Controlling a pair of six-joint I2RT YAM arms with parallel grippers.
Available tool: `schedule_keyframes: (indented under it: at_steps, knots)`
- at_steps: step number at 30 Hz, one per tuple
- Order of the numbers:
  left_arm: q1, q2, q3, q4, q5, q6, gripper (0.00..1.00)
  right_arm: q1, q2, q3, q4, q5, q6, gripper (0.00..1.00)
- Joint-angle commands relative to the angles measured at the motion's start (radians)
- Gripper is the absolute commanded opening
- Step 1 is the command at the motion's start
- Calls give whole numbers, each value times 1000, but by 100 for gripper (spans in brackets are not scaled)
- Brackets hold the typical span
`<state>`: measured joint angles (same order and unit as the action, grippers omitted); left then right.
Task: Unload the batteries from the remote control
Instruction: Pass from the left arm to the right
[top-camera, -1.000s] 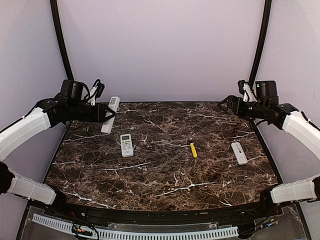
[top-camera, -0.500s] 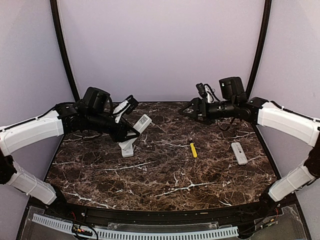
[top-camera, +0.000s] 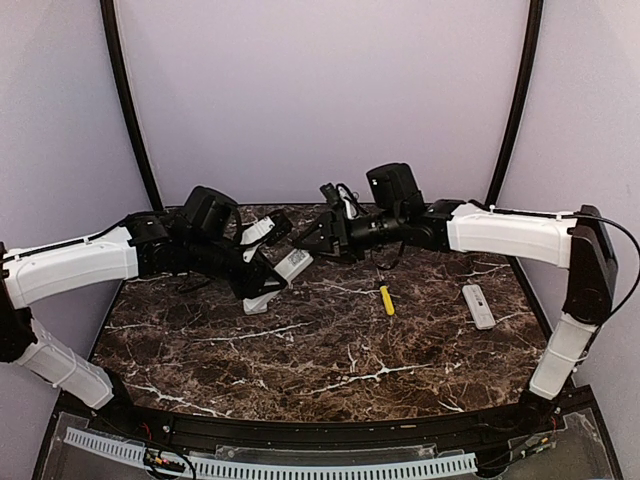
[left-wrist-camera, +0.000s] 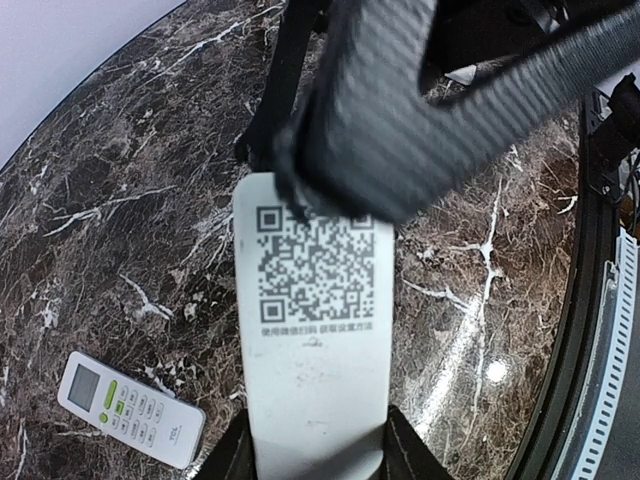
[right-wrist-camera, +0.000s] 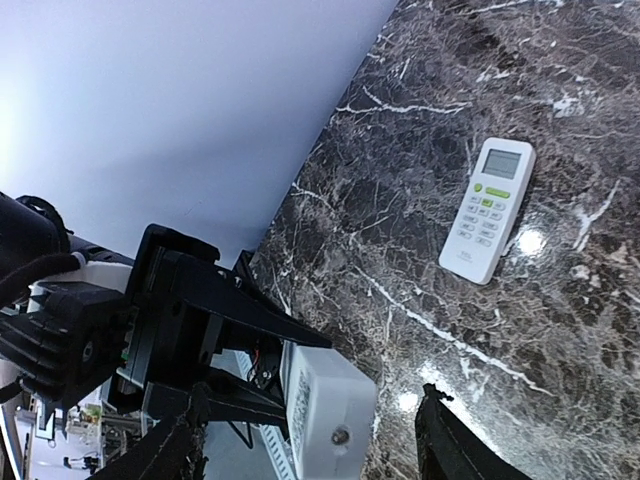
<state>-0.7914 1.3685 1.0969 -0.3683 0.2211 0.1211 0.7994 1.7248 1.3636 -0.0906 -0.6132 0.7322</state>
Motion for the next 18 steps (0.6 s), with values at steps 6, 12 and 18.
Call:
schedule_keyframes:
  at_steps: [6,12,18]
  knots:
    - [-8,3,-3,5,-16,17,11,53,103,46,138,-78,75,61]
    - [-8,2,-3,6,-15,17,11,57,126,40,179,-88,111,52]
    - [-9,3,-5,7,-22,19,10,57,144,41,181,-72,147,38]
